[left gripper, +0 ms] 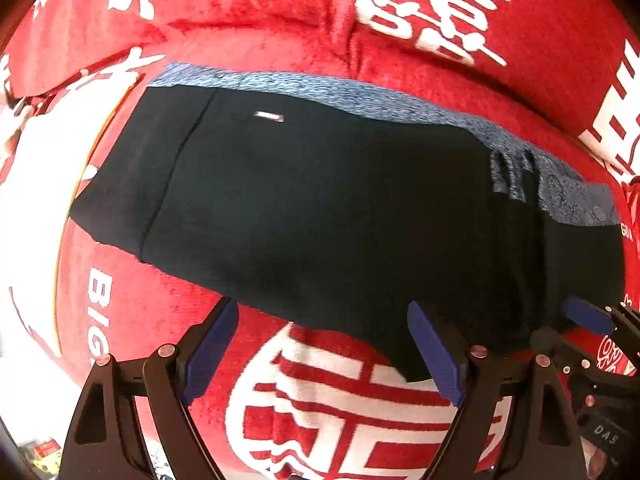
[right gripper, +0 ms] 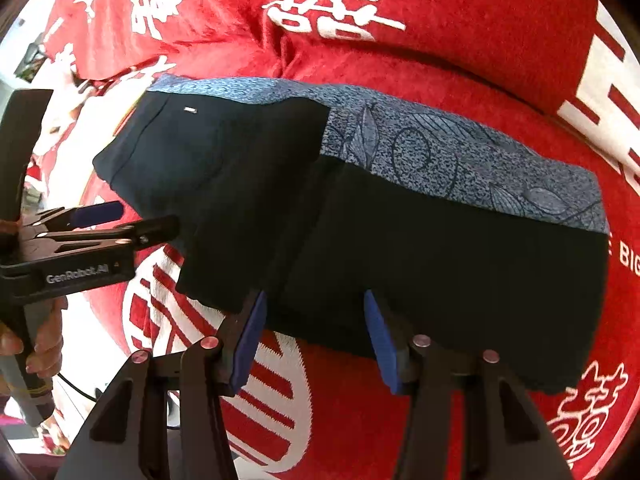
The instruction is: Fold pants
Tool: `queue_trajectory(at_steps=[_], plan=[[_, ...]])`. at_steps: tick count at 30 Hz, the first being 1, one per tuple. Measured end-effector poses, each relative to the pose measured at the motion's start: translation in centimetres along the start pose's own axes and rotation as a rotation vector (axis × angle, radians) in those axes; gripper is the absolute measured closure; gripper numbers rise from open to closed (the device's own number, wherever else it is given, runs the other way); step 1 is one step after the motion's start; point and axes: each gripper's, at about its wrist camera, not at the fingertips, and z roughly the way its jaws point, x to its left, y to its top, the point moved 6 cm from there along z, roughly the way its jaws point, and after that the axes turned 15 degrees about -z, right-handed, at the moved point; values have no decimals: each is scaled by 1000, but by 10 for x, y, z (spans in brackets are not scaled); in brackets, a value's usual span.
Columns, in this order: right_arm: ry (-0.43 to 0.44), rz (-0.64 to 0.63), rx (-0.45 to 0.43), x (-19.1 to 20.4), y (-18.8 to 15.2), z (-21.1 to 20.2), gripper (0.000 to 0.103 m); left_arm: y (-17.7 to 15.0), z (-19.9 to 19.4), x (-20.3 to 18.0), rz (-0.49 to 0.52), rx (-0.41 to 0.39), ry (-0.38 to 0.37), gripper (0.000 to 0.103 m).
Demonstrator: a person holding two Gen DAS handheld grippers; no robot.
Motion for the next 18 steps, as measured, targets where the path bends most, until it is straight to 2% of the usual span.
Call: queue_trajectory(at_steps=[6,18], plan=[[-47,-1,41,9,3,0,48,6,2,23,-31,6,-13,16],[-17,-37,111,47,9,8,48,16,7,59,-104,14,-40,16]])
